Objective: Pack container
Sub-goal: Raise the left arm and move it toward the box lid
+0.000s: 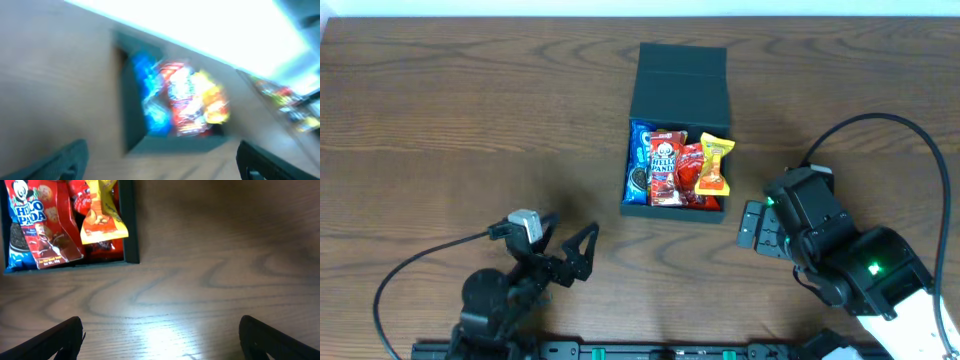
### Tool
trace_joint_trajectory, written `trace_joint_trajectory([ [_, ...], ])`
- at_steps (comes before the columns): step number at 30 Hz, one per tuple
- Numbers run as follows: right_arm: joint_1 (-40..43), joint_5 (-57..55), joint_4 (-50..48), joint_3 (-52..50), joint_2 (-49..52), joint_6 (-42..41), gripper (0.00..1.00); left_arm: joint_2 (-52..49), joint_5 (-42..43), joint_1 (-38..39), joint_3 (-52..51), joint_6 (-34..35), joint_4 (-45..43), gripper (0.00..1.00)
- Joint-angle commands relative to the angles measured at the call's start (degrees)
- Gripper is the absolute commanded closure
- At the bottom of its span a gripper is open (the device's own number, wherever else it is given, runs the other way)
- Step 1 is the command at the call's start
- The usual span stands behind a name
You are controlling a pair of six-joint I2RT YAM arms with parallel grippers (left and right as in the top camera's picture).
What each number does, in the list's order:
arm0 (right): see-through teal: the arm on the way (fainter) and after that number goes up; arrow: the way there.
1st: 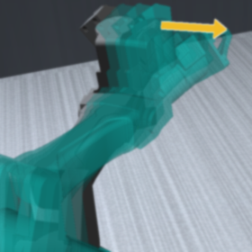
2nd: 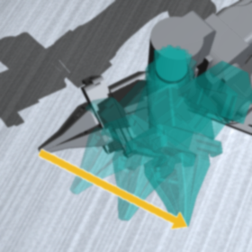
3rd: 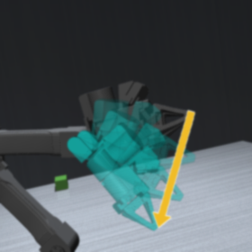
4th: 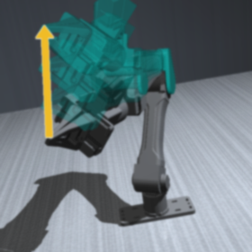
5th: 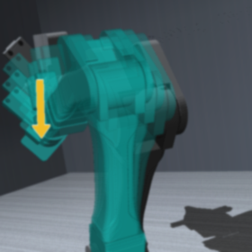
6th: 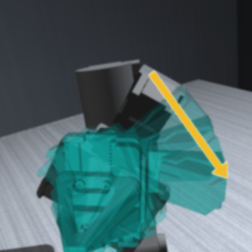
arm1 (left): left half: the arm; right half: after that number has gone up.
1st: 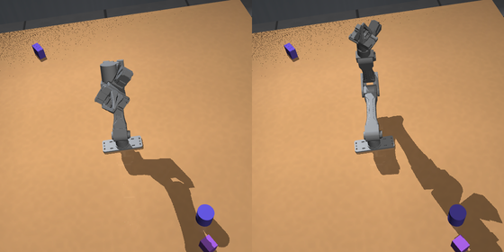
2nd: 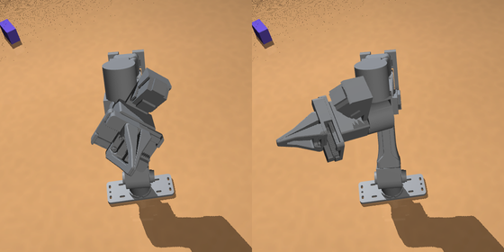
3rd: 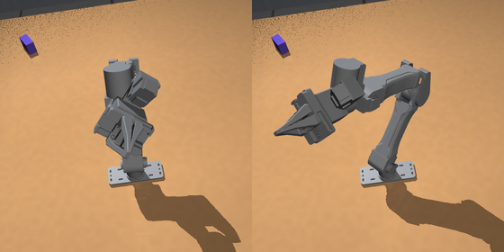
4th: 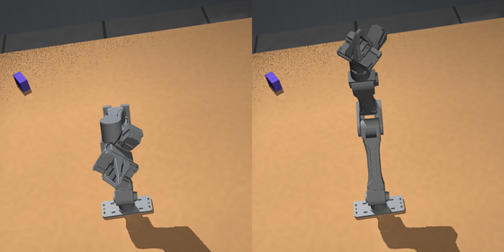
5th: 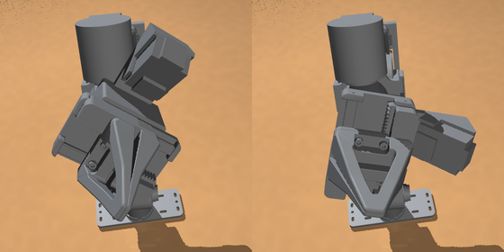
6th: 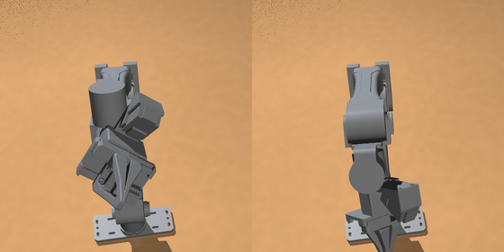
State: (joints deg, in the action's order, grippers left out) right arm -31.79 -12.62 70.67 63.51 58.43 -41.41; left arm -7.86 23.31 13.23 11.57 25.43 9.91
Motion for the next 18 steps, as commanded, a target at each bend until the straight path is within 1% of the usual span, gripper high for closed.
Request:
trace_joint_trajectory([
  [1,-0.44,-1.16,-0.17,-0.20,-0.26,0.79,0.01,-0.17,6.75,-0.15,1.81,1.31,-1.66,0.05],
  [3,-0.44,-1.16,-0.17,-0.20,-0.26,0.79,0.01,-1.25,5.81,-0.15,3.91,3.06,1.29,0.04],
  [5,-0.44,-1.14,-0.17,-0.20,-0.26,0.81,0.01,-3.23,3.82,-0.15,7.06,3.13,5.35,0.04],
  [6,-0.44,-1.16,-0.15,-0.20,-0.26,0.81,0.01,-5.66,0.94,-0.15,10.51,2.64,9.14,0.04],
  [7,-0.44,-1.16,-0.20,-0.20,-0.26,0.79,0.01,-9.05,-1.33,-0.13,14.58,-0.15,12.22,0.04],
  [9,-0.44,-1.14,-0.37,-0.20,-0.26,0.79,0.01,-14.84,-3.41,-0.13,20.63,-4.57,14.95,0.04],
  [11,-0.44,-1.16,-0.42,-0.20,-0.26,0.76,0.01,-20.41,-4.68,-0.15,25.92,-6.43,17.18,0.04],
  [14,-0.44,-1.16,-0.42,-0.20,-0.26,0.76,0.01,-31.34,-5.97,-0.15,35.47,-7.06,21.70,0.04],
  [16,-0.44,-1.57,-0.42,-0.20,-0.26,0.76,0.01,-40.44,-5.42,-0.17,43.56,-7.50,26.82,0.04],
  [18,-0.44,-2.12,-0.39,-0.20,-0.26,0.76,0.01,-50.82,-1.46,-0.20,53.37,-12.02,33.75,0.05],
])
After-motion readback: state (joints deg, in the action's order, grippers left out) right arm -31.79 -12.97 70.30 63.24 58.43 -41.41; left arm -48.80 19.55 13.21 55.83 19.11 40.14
